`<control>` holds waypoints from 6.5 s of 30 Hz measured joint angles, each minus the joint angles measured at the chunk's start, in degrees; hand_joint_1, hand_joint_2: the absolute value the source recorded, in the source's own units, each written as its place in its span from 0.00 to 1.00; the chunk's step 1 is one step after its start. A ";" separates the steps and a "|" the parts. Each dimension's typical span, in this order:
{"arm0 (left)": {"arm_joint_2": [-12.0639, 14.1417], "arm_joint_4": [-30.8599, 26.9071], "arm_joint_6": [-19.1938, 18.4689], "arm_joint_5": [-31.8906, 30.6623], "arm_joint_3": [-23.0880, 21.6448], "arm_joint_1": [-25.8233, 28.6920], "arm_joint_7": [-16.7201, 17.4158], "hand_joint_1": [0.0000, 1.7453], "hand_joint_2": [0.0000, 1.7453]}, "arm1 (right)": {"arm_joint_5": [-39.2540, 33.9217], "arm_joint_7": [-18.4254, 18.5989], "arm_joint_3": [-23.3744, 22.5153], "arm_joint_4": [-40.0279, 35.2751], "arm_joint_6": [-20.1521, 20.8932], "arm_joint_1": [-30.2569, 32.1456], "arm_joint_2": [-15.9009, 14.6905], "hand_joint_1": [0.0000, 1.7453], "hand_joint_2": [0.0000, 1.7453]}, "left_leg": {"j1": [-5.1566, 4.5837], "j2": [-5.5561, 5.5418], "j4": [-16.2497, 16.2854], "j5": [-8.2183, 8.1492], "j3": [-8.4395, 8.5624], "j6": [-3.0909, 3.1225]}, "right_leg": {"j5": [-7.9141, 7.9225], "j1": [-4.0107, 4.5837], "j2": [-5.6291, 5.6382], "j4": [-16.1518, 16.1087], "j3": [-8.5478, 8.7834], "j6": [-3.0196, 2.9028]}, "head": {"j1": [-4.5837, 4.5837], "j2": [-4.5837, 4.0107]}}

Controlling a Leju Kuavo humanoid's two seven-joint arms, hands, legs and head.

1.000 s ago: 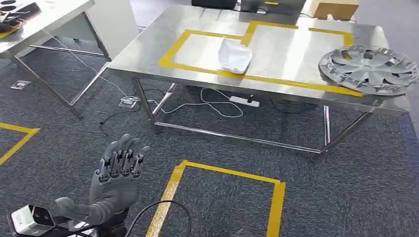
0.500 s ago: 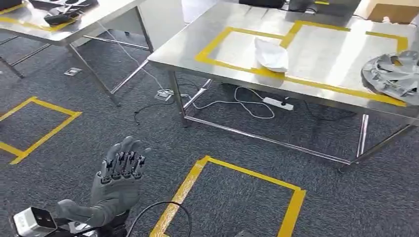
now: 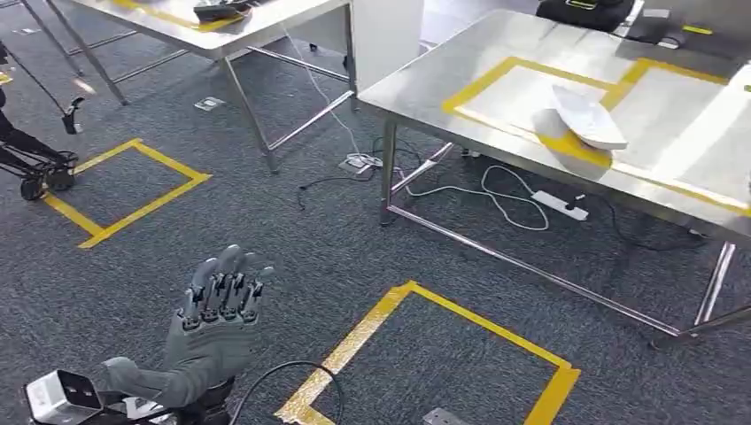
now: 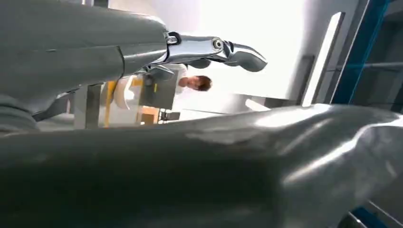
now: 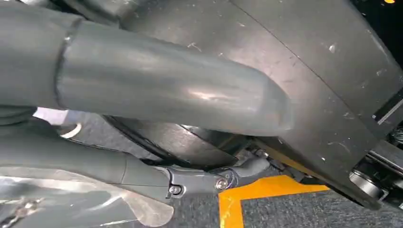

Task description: Take the parts from the cabinet and place them on the table.

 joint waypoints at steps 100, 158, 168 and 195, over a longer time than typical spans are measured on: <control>-0.59 1.99 3.43 -2.10 -8.61 -6.95 0.98 0.00 0.00 | 1.07 0.72 -2.91 -0.04 1.22 0.24 -0.24 0.00 0.00 | 0.11 -4.88 2.90 -1.28 -1.78 -1.30 | 6.56 -1.67 4.99 -12.63 3.25 0.11 | 0.00 0.00; 0.61 2.38 2.36 -1.53 -8.57 -7.11 0.85 0.00 0.00 | 2.03 0.37 -2.86 -0.09 1.60 0.19 -0.46 0.00 0.00 | 0.21 -2.25 1.93 -0.69 -1.14 -0.69 | 7.13 -1.24 0.90 -7.94 0.59 0.73 | -0.59 0.00; 0.68 2.40 2.38 -1.46 -8.61 -6.87 0.85 0.00 0.00 | 1.07 0.28 -3.06 -0.07 1.51 0.64 -0.31 0.00 0.00 | 0.47 1.36 14.58 -6.48 -7.90 -3.77 | 6.29 -1.56 -0.19 -12.80 4.27 -1.92 | -1.71 0.00; 0.46 2.51 2.40 -1.33 -8.52 -6.67 0.85 0.00 0.00 | 1.11 -0.13 -3.48 -0.09 1.38 0.30 -0.39 0.00 0.00 | 0.87 -6.14 2.46 -0.47 -2.14 -2.97 | 7.05 -2.19 2.98 -13.12 3.89 -0.68 | -0.55 0.00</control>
